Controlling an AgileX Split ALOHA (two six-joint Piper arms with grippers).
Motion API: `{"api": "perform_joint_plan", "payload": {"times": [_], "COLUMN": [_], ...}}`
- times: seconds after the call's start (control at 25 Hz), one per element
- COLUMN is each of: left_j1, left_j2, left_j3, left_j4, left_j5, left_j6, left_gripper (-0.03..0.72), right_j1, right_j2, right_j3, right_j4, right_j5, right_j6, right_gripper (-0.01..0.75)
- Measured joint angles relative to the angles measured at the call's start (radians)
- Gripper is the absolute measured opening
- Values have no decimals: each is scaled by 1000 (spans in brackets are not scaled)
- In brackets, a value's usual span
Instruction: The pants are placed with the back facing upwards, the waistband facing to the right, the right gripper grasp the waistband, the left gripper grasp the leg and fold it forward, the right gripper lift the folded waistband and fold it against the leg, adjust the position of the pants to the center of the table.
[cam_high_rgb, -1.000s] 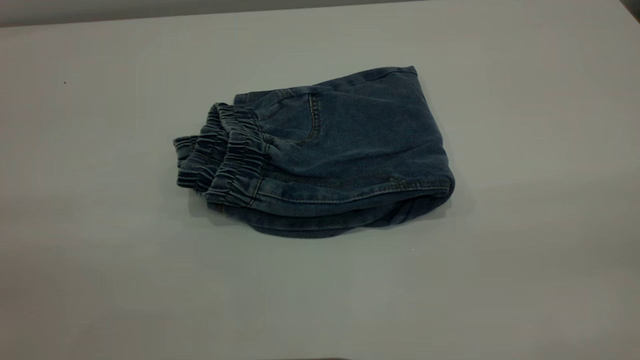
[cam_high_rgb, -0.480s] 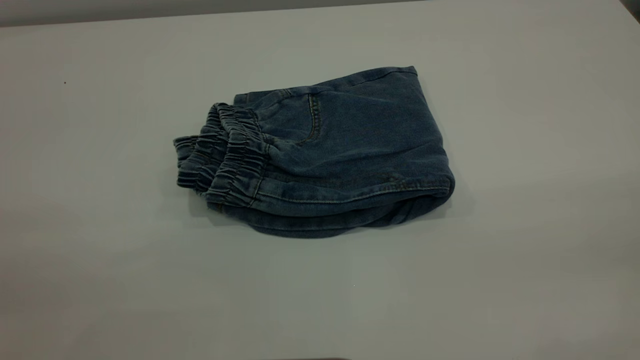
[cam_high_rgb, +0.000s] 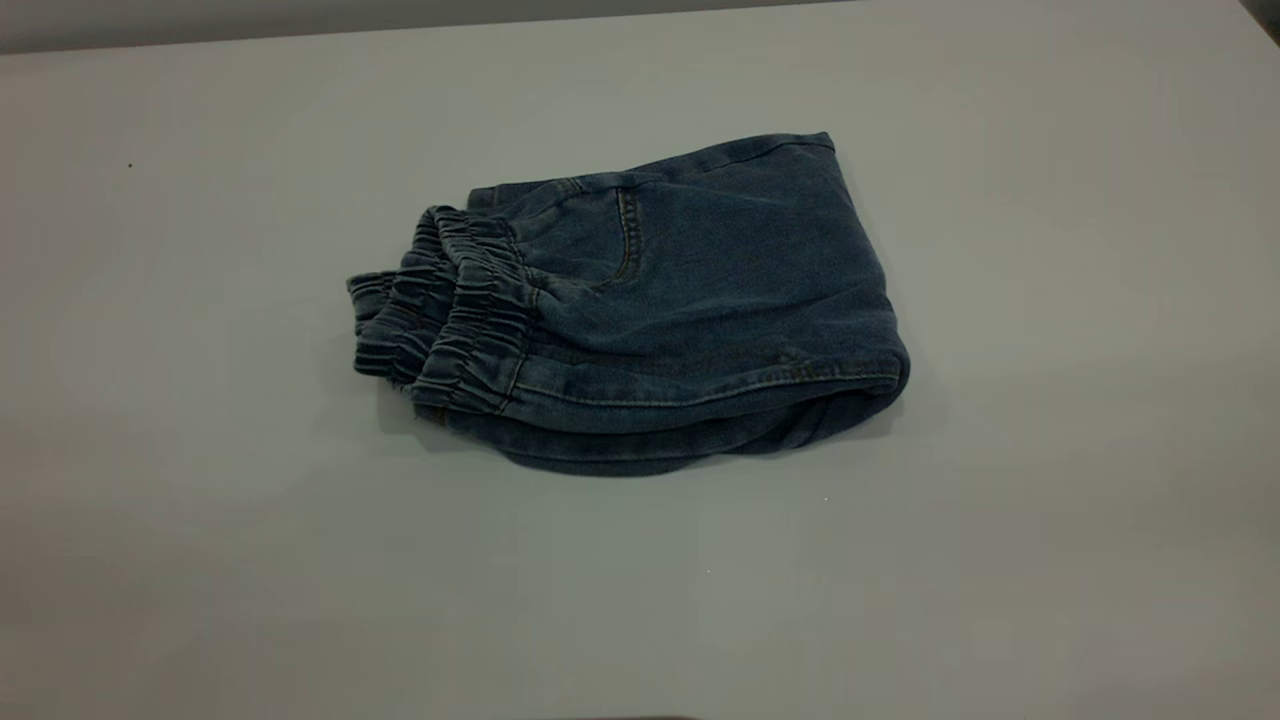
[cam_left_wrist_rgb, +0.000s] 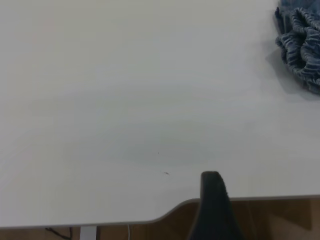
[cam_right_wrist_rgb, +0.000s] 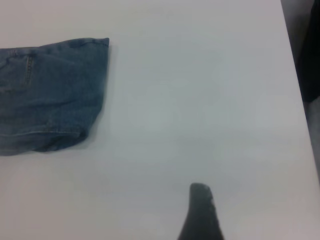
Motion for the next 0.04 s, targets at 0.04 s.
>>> {"api": "perform_joint_plan", "payload": {"times": [0.04], "left_j1": [0], "left_j2": [0], "left_j3": [0], "left_j4": [0], "left_j5": [0], "left_j6": [0], "left_gripper": [462], "right_j1": [0], "right_j2": [0], "right_j3": [0], "right_j4": [0], "right_j5": [0], "right_j6": [0], "right_gripper": [458]}}
